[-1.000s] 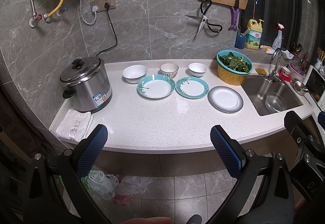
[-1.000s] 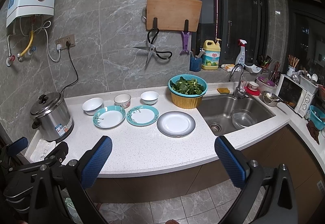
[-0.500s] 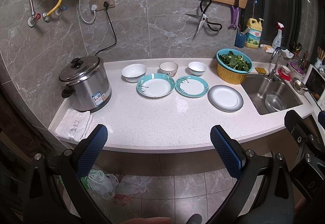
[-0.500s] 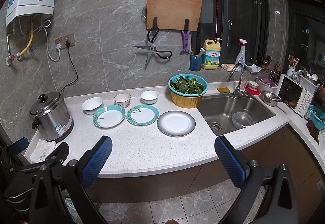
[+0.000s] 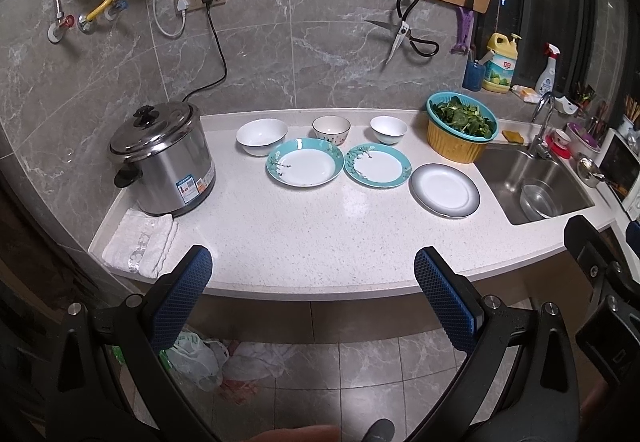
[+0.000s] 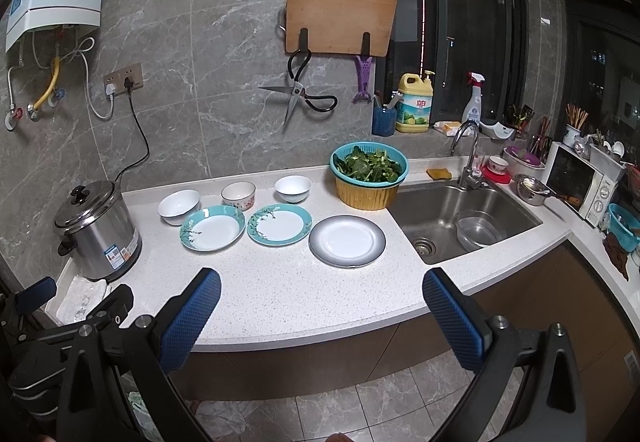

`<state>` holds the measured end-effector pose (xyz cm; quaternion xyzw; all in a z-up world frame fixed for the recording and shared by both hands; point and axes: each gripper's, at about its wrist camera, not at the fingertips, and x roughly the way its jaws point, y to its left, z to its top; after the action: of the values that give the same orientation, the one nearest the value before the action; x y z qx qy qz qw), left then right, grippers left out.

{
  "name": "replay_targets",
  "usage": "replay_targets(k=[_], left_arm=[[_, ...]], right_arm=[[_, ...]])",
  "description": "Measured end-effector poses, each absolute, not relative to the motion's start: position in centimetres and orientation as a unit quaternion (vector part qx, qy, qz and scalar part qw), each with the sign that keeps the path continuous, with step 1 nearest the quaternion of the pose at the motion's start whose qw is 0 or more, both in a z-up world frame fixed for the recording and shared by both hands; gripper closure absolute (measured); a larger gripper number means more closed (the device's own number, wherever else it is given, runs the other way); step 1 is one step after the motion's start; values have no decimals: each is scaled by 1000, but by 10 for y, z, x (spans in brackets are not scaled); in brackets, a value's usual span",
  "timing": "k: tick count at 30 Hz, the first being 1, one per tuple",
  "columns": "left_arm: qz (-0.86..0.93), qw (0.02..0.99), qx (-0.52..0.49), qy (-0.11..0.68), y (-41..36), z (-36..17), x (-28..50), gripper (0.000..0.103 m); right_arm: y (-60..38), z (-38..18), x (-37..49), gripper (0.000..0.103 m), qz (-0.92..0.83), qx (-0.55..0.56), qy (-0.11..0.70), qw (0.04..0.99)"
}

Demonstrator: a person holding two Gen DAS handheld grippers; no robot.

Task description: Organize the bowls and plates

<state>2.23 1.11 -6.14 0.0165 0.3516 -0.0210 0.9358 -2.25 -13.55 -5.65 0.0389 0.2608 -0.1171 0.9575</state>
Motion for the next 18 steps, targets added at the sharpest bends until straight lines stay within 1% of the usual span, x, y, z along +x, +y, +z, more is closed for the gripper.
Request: replay_targets(k=[1, 4, 6, 10, 14, 18], left_arm=[[-22, 936, 17, 351, 10, -56, 24, 0], [-39, 934, 18, 355, 18, -66, 36, 0], [-55, 928, 13, 367, 24, -75, 54, 0], [-65, 909, -1, 413, 33, -122, 96, 1], [-72, 886, -1, 458, 26, -181, 136, 1], [-68, 873, -51, 479, 14, -230, 178, 2]], right_arm=[[-135, -63, -22, 0, -122, 41, 261, 957], [-133, -77, -17, 0, -130, 49, 265, 954], [-133, -71, -12, 0, -131, 53, 267, 953], [-148, -95, -2, 0, -122, 66, 279, 950], [-183, -130, 37, 0, -108, 76, 313, 941], [-224, -159, 87, 0, -75, 91, 333, 936]])
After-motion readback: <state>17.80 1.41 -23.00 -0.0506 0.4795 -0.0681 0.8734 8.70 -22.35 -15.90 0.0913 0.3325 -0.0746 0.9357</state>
